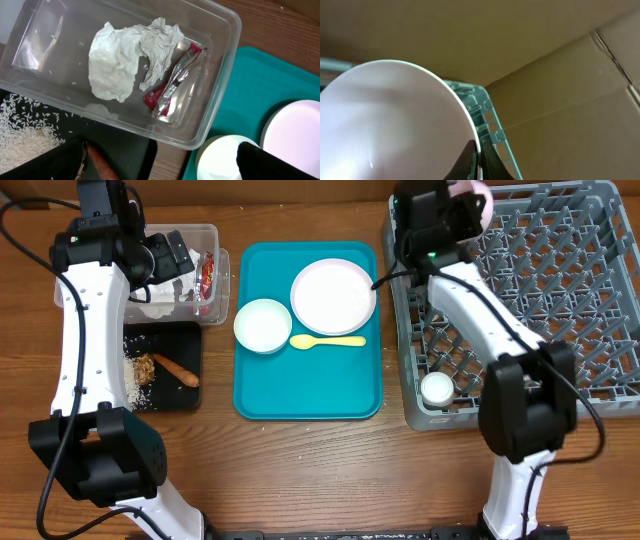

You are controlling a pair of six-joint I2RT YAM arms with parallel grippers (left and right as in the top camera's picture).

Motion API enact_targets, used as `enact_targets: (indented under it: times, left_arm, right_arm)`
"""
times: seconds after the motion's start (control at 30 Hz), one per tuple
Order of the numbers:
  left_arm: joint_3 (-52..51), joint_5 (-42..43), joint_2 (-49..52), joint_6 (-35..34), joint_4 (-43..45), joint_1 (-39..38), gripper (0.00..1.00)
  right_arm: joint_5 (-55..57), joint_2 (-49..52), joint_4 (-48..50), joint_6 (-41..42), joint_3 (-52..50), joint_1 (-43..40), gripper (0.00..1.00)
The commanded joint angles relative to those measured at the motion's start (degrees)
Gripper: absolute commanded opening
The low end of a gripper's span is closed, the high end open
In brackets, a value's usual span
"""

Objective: Sort waste into correct bins and load items into the dishwasher

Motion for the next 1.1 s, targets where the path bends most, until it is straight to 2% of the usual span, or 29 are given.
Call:
enact_targets:
  times: [0.0,0.87,0.97,1.07]
  left_arm:
    - [1.2,0.0,0.1,-0.8,0.2,-0.2,1.0]
    - [1.2,0.0,0.1,-0.8,0.2,-0.2,1.0]
    - [1.2,0.0,0.1,-0.8,0.2,-0.2,1.0]
    - [1.2,0.0,0.1,-0.8,0.2,-0.2,1.0]
  right_arm:
    - [1.9,1.0,1.6,-3.5,0.4,0.5,0.04]
    - [2.5,8.0,1.3,-3.8,0.4,3.7,0.04]
    - [4.7,8.0,4.5,-9.0,0.4,4.4,0.04]
    - [10.1,8.0,14.1,-18.4,0.4,4.4,0.04]
